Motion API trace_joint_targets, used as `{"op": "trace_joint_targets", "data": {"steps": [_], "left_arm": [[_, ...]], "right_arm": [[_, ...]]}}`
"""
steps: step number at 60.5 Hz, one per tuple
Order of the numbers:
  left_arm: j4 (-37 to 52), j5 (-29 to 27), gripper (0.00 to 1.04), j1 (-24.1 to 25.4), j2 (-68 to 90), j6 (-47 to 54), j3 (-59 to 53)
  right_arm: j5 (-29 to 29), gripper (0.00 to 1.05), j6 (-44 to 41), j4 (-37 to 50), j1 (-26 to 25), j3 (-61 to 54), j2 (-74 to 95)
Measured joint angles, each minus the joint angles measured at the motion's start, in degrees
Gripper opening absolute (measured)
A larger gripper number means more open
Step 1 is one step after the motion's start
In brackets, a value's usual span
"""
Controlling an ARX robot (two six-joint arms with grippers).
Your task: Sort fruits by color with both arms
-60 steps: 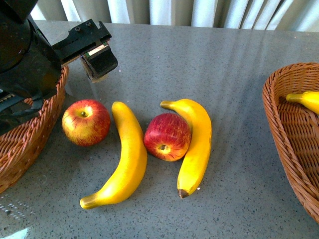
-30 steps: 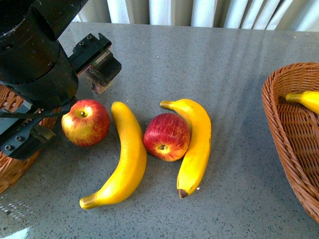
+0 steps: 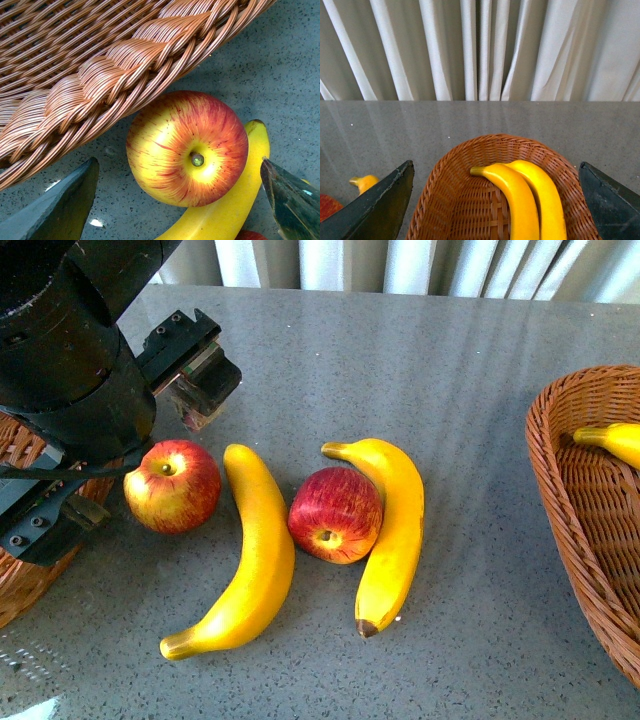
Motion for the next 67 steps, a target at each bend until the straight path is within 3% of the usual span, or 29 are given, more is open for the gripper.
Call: {"op": "trace_joint_targets", "data": {"steps": [44, 49, 67], "left_arm": [[1.73, -0.66, 0.96, -2.25, 0.37, 1.27, 0.57], [5.11, 2.99, 0.96, -1.90, 0.24, 1.49, -0.09], [5.55, 2.54, 0.96, -0.98, 0.24, 1.49, -0.33]], "right_arm": [[0.00, 0.96, 0.00, 0.00, 0.00, 0.00, 0.00], [0.00, 0.96, 0.00, 0.00, 0.00, 0.00, 0.00], [0.00, 0.96, 0.00, 0.00, 0.00, 0.00, 0.00]]}}
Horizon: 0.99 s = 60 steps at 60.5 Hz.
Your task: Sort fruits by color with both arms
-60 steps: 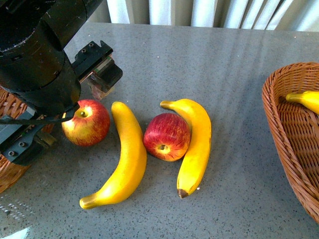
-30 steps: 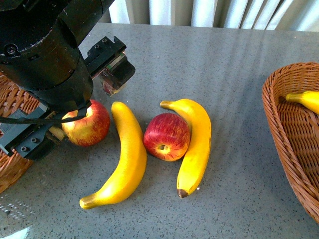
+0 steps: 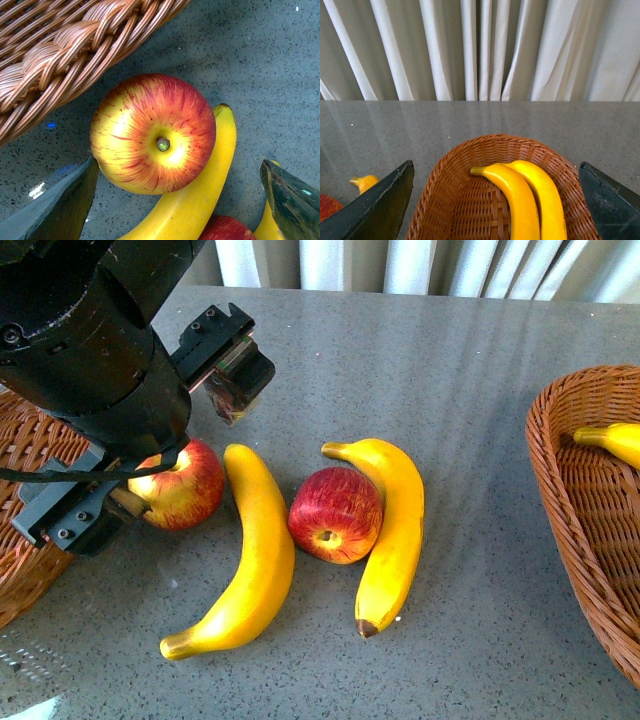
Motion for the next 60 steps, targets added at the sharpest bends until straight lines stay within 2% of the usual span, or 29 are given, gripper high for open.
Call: {"op": "trace_joint_targets", "data": {"steps": [28, 60], "left_arm": [[-1.27, -1.62, 0.96, 1.01, 2.08, -0.20, -0.11], [-0.42, -0.92, 0.96, 1.44, 4.48, 0.48, 0.35]], "right_arm": [[0.00, 0.96, 0.00, 0.00, 0.00, 0.00, 0.00], [0.00, 0.96, 0.00, 0.00, 0.00, 0.00, 0.00]]}}
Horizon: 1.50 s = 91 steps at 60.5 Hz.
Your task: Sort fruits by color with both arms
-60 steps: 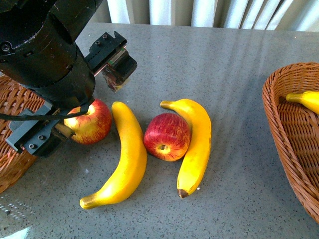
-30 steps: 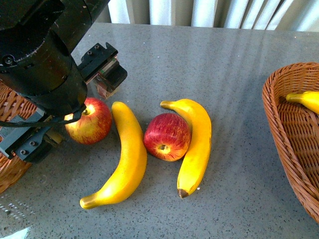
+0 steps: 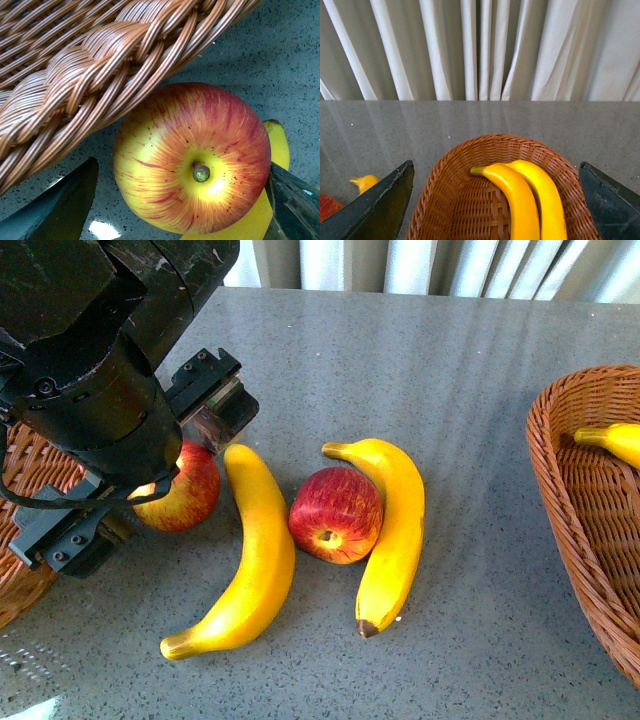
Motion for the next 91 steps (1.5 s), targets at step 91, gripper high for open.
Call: {"op": "trace_joint_targets", "data": {"steps": [91], "left_arm": [[0.48, -7.96, 0.68, 9.31, -11.67, 6.93, -0.17]], "right_arm": [[0.00, 0.96, 0.00, 0.00, 0.00, 0.00, 0.00]]}}
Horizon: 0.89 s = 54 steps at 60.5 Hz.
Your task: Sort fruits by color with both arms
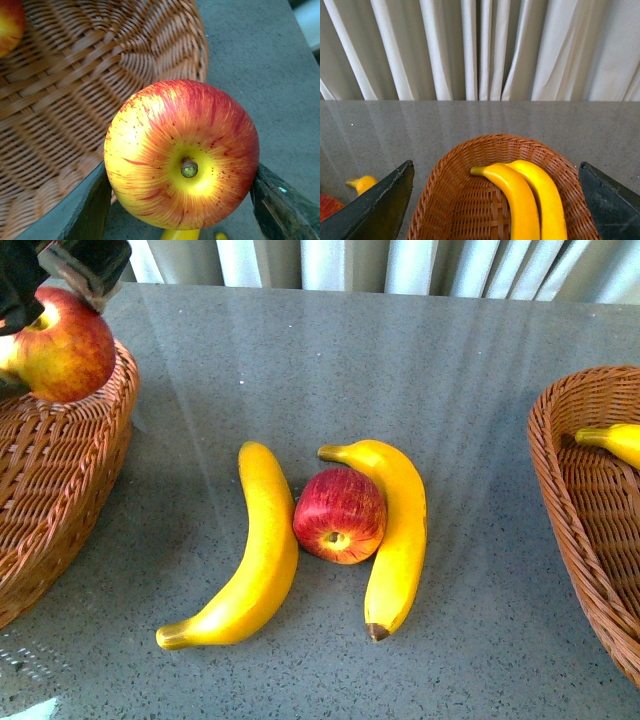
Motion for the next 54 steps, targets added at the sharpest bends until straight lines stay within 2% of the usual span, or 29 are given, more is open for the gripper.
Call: {"op": "trace_joint_targets", "data": {"steps": [14, 25, 32, 42, 54], "left_arm": [[2.91, -1.31, 0.68, 4.31, 3.50, 1.33, -1.70], [4.72, 0.07, 0.97, 4.90, 4.02, 2.67, -2.14], [6.88, 1.73, 0.95, 4.26, 4.02, 4.44, -2.54], [10.16, 3.89, 0.96, 0.46, 3.91, 9.44, -2.56], [11.58, 9.49, 0.96, -8.35, 3.89, 15.02, -2.56]], "right_arm": [[0.00, 0.96, 0.00, 0.00, 0.00, 0.00, 0.00], [0.00, 0.96, 0.00, 0.00, 0.00, 0.00, 0.00], [0.00, 0.96, 0.02, 0.00, 0.00, 0.00, 0.00], [0.00, 0.96, 0.00, 0.00, 0.00, 0.00, 0.00], [0.00, 0.96, 0.00, 0.00, 0.00, 0.00, 0.00]]}}
